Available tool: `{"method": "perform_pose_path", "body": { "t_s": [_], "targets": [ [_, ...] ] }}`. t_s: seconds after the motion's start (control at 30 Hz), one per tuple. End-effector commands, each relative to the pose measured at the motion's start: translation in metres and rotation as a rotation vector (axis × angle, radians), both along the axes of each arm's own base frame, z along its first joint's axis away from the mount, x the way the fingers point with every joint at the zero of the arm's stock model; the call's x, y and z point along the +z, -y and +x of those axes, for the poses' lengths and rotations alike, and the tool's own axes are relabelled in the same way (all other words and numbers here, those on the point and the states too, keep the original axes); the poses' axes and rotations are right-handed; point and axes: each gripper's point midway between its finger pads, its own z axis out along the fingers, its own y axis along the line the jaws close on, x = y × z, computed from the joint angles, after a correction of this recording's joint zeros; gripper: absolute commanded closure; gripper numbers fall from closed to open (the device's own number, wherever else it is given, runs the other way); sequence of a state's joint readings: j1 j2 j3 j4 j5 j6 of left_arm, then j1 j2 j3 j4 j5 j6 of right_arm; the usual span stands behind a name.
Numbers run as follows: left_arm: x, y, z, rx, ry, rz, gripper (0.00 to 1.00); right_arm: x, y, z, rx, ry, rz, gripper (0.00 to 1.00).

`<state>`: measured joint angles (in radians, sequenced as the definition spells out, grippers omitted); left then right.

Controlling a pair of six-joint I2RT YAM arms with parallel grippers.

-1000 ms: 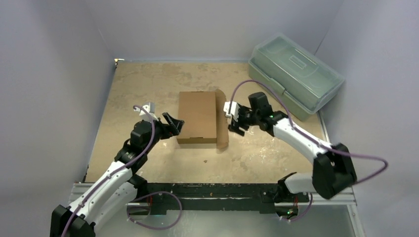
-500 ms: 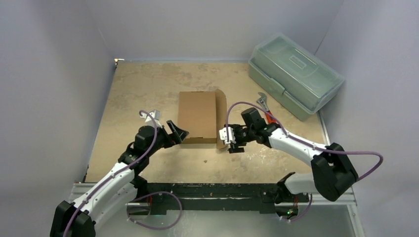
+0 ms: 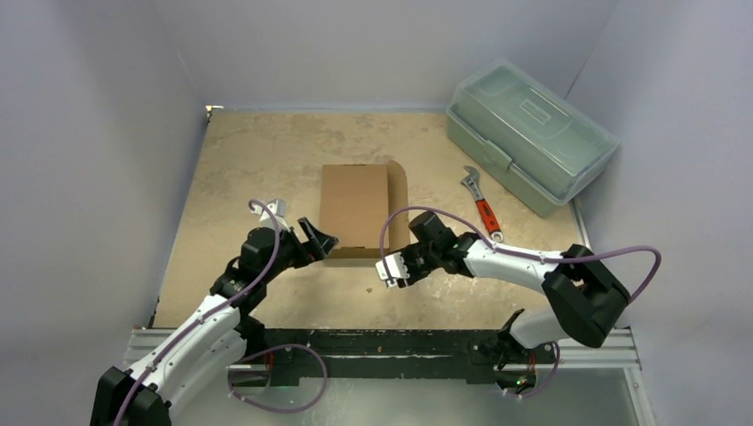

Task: Fold the paper box
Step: Close the paper box at the center of the board.

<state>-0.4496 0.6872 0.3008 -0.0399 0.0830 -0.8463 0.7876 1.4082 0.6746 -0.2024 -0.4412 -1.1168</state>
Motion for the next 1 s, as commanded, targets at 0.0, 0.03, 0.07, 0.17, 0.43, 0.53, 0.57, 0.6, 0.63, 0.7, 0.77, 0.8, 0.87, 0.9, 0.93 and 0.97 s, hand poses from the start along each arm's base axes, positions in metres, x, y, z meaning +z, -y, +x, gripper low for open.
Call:
{"method": "perform_pose_path", "body": {
  "t_s": [0.0, 0.03, 0.07, 0.17, 0.43, 0.53, 0.57, 0.6, 0.63, 0.7, 0.77, 0.8, 0.87, 0.9, 0.93, 0.97],
  "targets": [
    [0.002, -0.001, 0.000, 0.001, 0.003, -0.004, 0.12, -0.002, -0.008, 0.007, 0.005, 0.068, -0.013, 0.60],
    [0.001, -0.001, 0.000, 0.001, 0.003, -0.002, 0.12, -0.002, -0.009, 0.008, -0.005, 0.071, -0.011, 0.61],
    [0.001, -0.001, 0.000, 0.000, 0.002, -0.002, 0.12, -0.002, -0.009, 0.009, -0.014, 0.076, -0.010, 0.63],
    [0.000, -0.001, -0.001, 0.001, 0.001, -0.003, 0.12, 0.002, -0.011, 0.016, -0.052, 0.096, 0.000, 0.68],
    [0.000, -0.002, 0.000, 0.004, 0.003, 0.001, 0.12, 0.006, -0.012, 0.028, -0.117, 0.126, 0.016, 0.76],
    [-0.002, -0.003, 0.000, 0.010, -0.001, 0.007, 0.12, 0.007, -0.013, 0.029, -0.124, 0.121, 0.020, 0.80],
    [-0.002, -0.003, 0.001, 0.012, 0.000, 0.008, 0.12, 0.007, -0.013, 0.029, -0.128, 0.116, 0.021, 0.82],
    [-0.002, -0.004, 0.001, 0.014, -0.001, 0.010, 0.12, 0.007, -0.014, 0.029, -0.132, 0.112, 0.022, 0.84],
    [-0.002, -0.004, 0.001, 0.017, 0.000, 0.010, 0.12, 0.008, -0.015, 0.029, -0.137, 0.110, 0.026, 0.86],
    [-0.001, -0.004, 0.002, 0.020, 0.003, 0.013, 0.13, 0.008, -0.015, 0.031, -0.156, 0.104, 0.028, 0.88],
    [0.000, -0.005, 0.002, 0.021, 0.006, 0.017, 0.13, 0.009, -0.016, 0.033, -0.167, 0.101, 0.030, 0.87],
    [0.000, -0.005, 0.003, 0.022, 0.006, 0.019, 0.13, 0.009, -0.017, 0.033, -0.168, 0.097, 0.035, 0.87],
    [0.000, -0.006, 0.003, 0.025, 0.008, 0.023, 0.13, 0.010, -0.018, 0.033, -0.174, 0.084, 0.043, 0.87],
    [0.000, -0.006, 0.003, 0.028, 0.008, 0.025, 0.13, 0.012, -0.021, 0.032, -0.177, 0.068, 0.054, 0.87],
    [0.000, -0.007, 0.004, 0.030, 0.010, 0.028, 0.13, 0.013, -0.022, 0.032, -0.183, 0.056, 0.062, 0.88],
    [0.001, -0.008, 0.005, 0.035, 0.012, 0.031, 0.13, 0.014, -0.022, 0.033, -0.190, 0.046, 0.065, 0.88]
  ]
}}
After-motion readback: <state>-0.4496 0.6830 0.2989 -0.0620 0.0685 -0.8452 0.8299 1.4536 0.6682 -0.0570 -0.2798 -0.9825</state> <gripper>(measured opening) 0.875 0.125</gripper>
